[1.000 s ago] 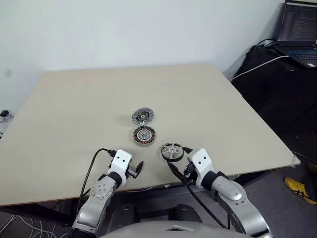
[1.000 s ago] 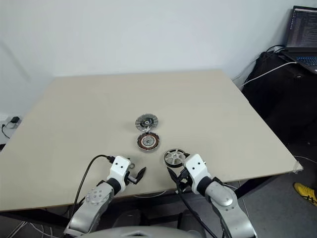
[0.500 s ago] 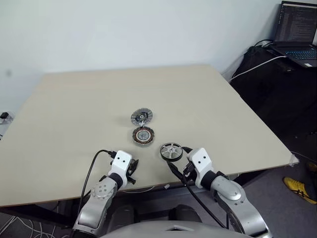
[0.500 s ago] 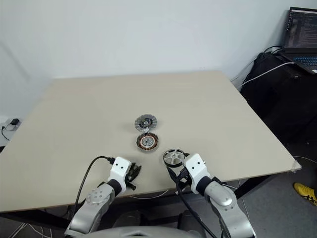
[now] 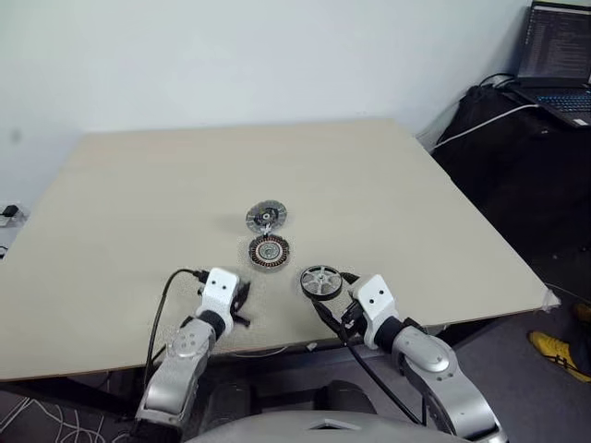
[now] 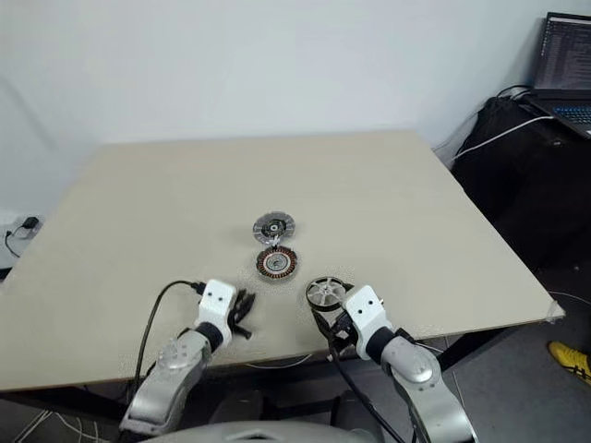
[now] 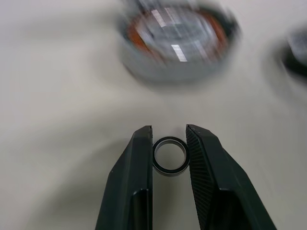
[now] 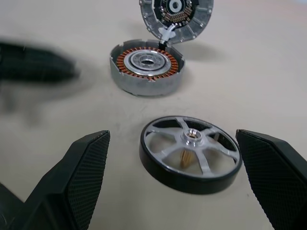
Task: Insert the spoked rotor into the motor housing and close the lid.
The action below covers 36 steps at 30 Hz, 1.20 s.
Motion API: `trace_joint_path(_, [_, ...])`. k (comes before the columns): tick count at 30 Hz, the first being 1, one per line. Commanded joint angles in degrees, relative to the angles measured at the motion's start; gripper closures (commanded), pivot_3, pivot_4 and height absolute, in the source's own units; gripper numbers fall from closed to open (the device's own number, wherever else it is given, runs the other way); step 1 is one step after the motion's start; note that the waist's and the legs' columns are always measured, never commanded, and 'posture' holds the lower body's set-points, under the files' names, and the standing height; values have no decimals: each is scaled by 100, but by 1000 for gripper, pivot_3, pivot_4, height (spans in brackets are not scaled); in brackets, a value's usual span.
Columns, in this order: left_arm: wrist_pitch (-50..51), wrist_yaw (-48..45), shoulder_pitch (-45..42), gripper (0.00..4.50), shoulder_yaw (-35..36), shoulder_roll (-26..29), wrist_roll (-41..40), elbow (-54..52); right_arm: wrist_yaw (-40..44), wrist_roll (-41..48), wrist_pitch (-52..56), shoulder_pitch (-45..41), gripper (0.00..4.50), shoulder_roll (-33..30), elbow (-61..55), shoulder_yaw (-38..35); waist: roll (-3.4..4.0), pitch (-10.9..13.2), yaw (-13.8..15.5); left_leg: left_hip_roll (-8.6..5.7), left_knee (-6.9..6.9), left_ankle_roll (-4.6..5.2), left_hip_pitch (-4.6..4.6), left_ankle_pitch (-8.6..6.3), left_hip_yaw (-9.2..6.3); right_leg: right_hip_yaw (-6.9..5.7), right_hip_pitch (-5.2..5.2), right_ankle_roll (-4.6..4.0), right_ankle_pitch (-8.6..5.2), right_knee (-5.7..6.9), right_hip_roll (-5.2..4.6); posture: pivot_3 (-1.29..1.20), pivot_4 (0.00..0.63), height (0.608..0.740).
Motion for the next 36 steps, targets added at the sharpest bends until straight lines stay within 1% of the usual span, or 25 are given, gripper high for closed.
trace_joint_path(1, [-258,71,-412,3814,1,-70,44,-83,0,0,-109,-131,0,35,-70,-22,-1,-1,-6,0,2,0,0,0,0,0,0,0,0,1,2,0,0,740])
trace_joint_path(6, [-195,13,-1075,3814,-118,-190,97,282,-32,-14,-122,-175,0,83,-43,-14,-7,2,-5,-4,3,1,-3,0,6,0,0,0,0,-4,16,0,0,740])
trace_joint_path(12, [-43,-3,-1812,3814,-260,-368,166,1084,-66,-34,-129,-157,0,131,-73,-20,-11,1,-8,-6,8,2,-8,1,6,-3,0,0,0,-5,20,0,0,740])
trace_joint_path(15, [-6,28,-2019,3814,-243,-435,189,1424,-93,-46,-109,-123,0,152,-133,-25,-14,2,-16,-6,11,2,-8,1,5,-4,1,1,0,-3,21,0,0,740])
trace_joint_path(22, [-21,52,-2252,3814,-190,-538,171,2016,-150,-57,-67,-44,0,187,-237,-44,-18,2,-19,-6,13,2,-8,1,4,-4,1,1,0,-1,22,0,0,740])
trace_joint_path(36, [-133,78,-2429,3814,-141,-690,149,2525,-146,-20,-88,-44,0,167,-238,-65,-21,2,-15,-6,15,2,-8,1,2,-5,1,1,0,0,20,0,0,740])
